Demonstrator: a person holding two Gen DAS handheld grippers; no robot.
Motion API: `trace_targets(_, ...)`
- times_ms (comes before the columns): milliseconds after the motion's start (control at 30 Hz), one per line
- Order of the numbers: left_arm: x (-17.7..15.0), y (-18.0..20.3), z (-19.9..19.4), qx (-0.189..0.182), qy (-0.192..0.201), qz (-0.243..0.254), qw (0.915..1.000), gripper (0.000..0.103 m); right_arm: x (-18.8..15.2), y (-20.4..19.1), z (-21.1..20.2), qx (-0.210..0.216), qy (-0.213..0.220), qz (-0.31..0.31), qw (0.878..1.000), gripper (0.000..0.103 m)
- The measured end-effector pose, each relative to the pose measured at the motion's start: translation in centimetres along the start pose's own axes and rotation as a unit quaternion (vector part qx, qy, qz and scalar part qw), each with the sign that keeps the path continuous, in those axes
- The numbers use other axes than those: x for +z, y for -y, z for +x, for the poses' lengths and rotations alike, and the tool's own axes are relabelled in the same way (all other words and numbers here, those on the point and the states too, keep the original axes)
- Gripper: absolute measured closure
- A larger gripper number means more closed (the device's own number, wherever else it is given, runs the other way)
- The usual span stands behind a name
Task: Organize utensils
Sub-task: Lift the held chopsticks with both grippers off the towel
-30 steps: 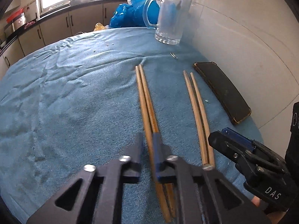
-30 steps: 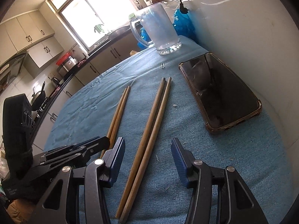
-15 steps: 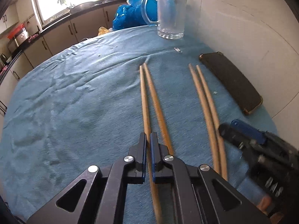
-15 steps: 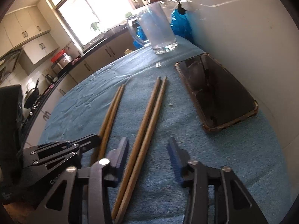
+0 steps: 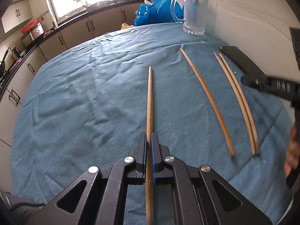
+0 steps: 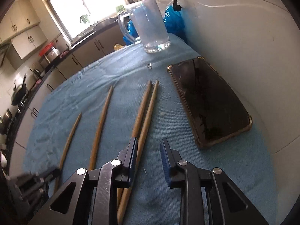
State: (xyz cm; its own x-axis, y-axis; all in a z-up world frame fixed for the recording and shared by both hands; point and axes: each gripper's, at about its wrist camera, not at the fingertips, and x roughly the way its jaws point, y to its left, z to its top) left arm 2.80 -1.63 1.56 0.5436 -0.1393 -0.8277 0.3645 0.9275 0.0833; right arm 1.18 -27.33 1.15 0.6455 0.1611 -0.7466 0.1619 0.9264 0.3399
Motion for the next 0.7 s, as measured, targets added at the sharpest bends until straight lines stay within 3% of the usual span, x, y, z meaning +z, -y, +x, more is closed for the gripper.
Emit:
trace_targets(133, -0.9, -0.4, 0.0, 0.0, 0.007, -0.003, 1.0, 0.095, 0.9, -0.5, 1.5, -0.013, -0.028, -0.01, 0.999, 0.076)
trace_targets(467, -0.4, -0.9, 0.3, -0.017, -0.001, -0.026, 0.9995, 0.095, 2.8, -3.4, 3.1, -0.114, -0.074, -0.081, 0.987, 0.088)
trace_targets(700, -2.3, -2.1, -1.3, -0.069, -0.04, -0.058, 0.9951, 0.097, 1.4, -3.0, 1.7, -0.101, -0.102, -0.084, 0.986, 0.094)
